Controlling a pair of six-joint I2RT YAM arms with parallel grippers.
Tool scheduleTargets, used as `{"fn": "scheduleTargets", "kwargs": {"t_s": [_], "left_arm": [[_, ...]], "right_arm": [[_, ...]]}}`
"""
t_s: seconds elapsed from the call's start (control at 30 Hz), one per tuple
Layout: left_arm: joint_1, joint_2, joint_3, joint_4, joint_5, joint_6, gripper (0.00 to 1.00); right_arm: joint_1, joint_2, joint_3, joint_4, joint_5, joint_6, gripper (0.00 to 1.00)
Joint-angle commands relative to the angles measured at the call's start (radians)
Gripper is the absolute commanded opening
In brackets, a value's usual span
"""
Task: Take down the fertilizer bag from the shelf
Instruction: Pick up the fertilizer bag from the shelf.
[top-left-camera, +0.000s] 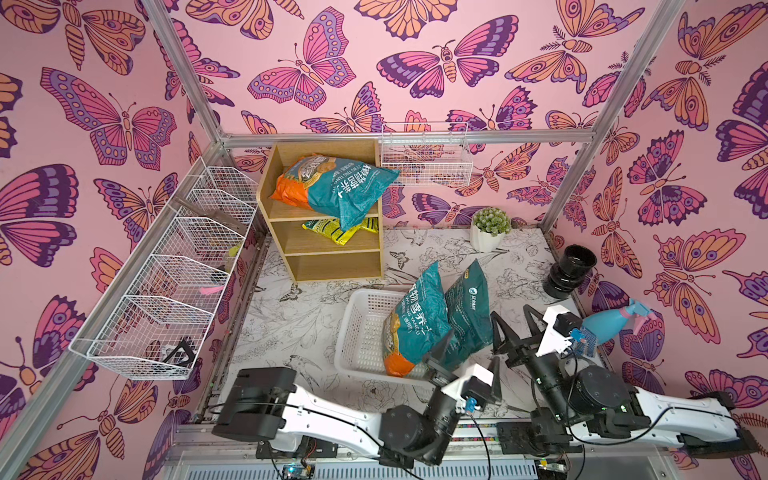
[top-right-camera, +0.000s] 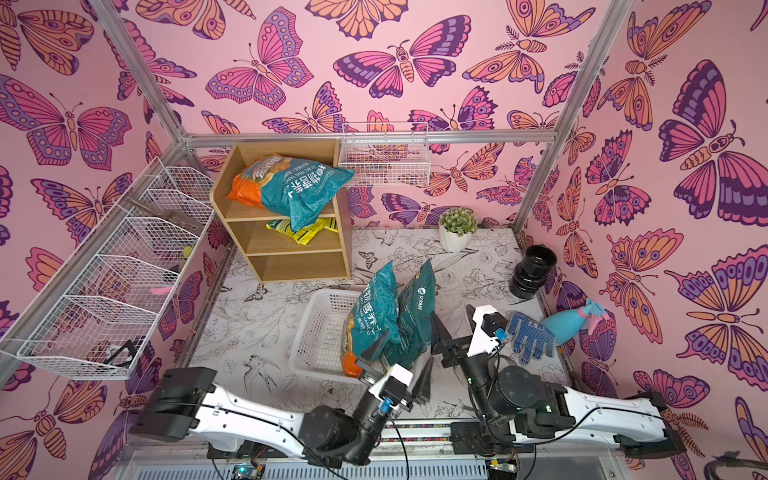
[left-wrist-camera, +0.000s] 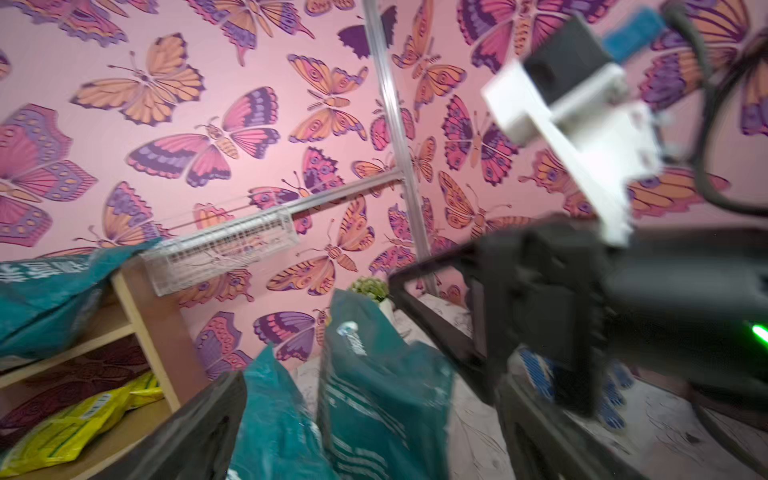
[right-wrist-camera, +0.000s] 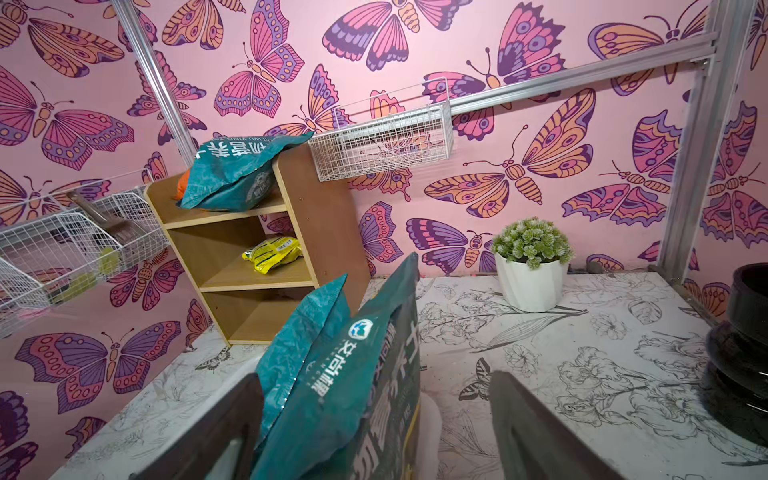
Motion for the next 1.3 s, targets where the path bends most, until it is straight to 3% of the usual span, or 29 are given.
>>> {"fn": "scheduleTargets", "kwargs": {"t_s": [0.0,0.07,0.13,0.23,0.27,0.4,0.53,0.63,0.73,0.83,1.07,1.27], "left_arm": [[0.077,-0.151,0.047,0.101,-0.018,0.162,1.0],[0.164,-0.226,0.057,0.065,0.016,0.219,1.0],[0.289,-0.276,0.065,-0.079,0.044,0.224,1.0],[0.56,-0.364,0.075,-0.494,0.113,-0.004,0.98],[0.633,-0.393,0.049,-0.587,0.191,-0.075,0.97],[0.908,-0.47,-0.2,-0.384,0.661,0.056,0.91],[1.101,-0.435,-0.114,-0.59,0.704,0.132,0.91],[1.169,-0.312,-0.122,-0.338,0.793,0.225,0.93],[1.214,-0.26,-0.071,-0.401,0.947,0.26,0.93],[1.228,-0.248,-0.025,-0.555,1.081,0.382,0.93],[1.351,-0.225,0.029,-0.707,1.133,0.451,0.96],[1.395,-0.122,0.101,-0.864,1.133,0.601,1.0]], "right_arm": [[0.005,-0.056,-0.05,-0.009,0.025,-0.074,0.87],[0.005,-0.079,-0.062,-0.009,0.019,-0.084,0.87],[0.005,-0.094,-0.069,-0.013,0.019,-0.09,0.87],[0.005,-0.119,-0.085,-0.018,0.013,-0.1,0.87],[0.005,-0.13,-0.095,-0.014,0.002,-0.103,0.87],[0.005,-0.177,-0.121,-0.019,-0.041,-0.109,0.87],[0.005,-0.221,-0.135,-0.019,-0.084,-0.117,0.86],[0.005,-0.244,-0.143,-0.025,-0.101,-0.118,0.86],[0.005,-0.256,-0.147,-0.045,-0.098,-0.11,0.86],[0.005,-0.272,-0.156,-0.045,-0.102,-0.111,0.87],[0.005,-0.298,-0.179,-0.016,-0.129,-0.137,0.86],[0.005,-0.292,-0.18,-0.015,-0.136,-0.145,0.87]]}}
